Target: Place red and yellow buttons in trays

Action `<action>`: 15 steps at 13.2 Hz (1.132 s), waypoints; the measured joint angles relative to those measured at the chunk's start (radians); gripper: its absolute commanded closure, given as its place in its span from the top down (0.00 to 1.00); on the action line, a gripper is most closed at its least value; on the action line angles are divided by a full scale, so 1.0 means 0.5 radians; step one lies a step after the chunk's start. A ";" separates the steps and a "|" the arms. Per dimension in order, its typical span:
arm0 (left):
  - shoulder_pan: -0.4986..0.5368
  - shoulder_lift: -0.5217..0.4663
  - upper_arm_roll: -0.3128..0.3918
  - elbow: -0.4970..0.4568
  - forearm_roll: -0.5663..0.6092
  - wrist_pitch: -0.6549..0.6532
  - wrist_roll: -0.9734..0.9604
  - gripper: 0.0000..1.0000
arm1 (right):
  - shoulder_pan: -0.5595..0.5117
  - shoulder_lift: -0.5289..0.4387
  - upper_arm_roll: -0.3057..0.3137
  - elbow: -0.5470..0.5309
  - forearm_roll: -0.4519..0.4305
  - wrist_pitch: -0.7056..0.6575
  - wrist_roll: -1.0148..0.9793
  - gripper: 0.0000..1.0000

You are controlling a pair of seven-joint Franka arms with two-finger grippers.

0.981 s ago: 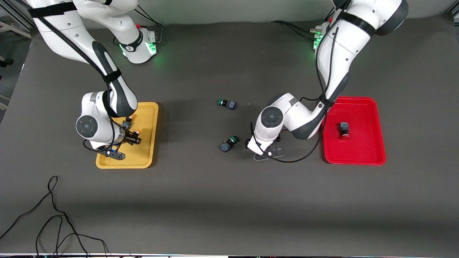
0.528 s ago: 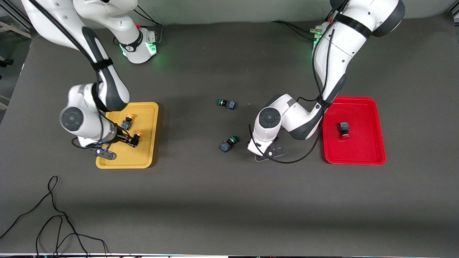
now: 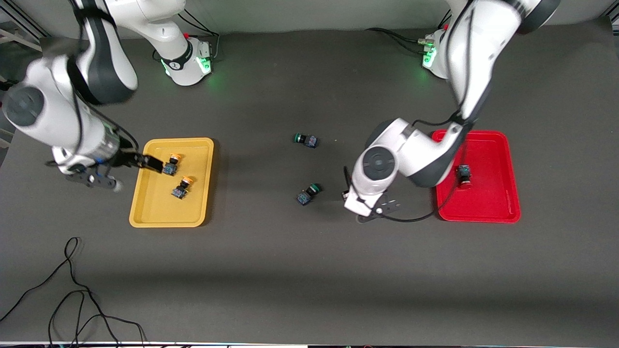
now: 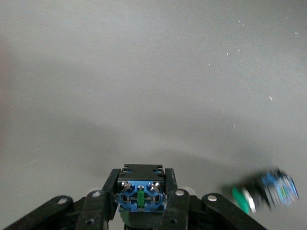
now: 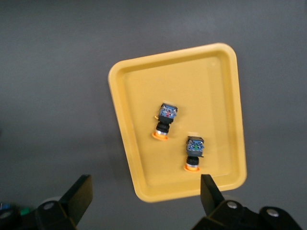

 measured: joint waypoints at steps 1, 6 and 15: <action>0.068 -0.105 0.001 -0.006 -0.053 -0.149 0.144 0.22 | -0.015 -0.092 0.000 0.000 0.000 -0.073 -0.087 1.00; 0.636 -0.506 0.015 -0.440 -0.082 -0.323 1.016 0.22 | -0.112 -0.471 0.005 0.044 0.000 -0.385 -0.325 1.00; 1.433 -0.431 0.040 -1.354 0.375 0.891 1.764 0.72 | -0.110 -0.305 0.061 0.280 0.000 -0.440 -0.365 1.00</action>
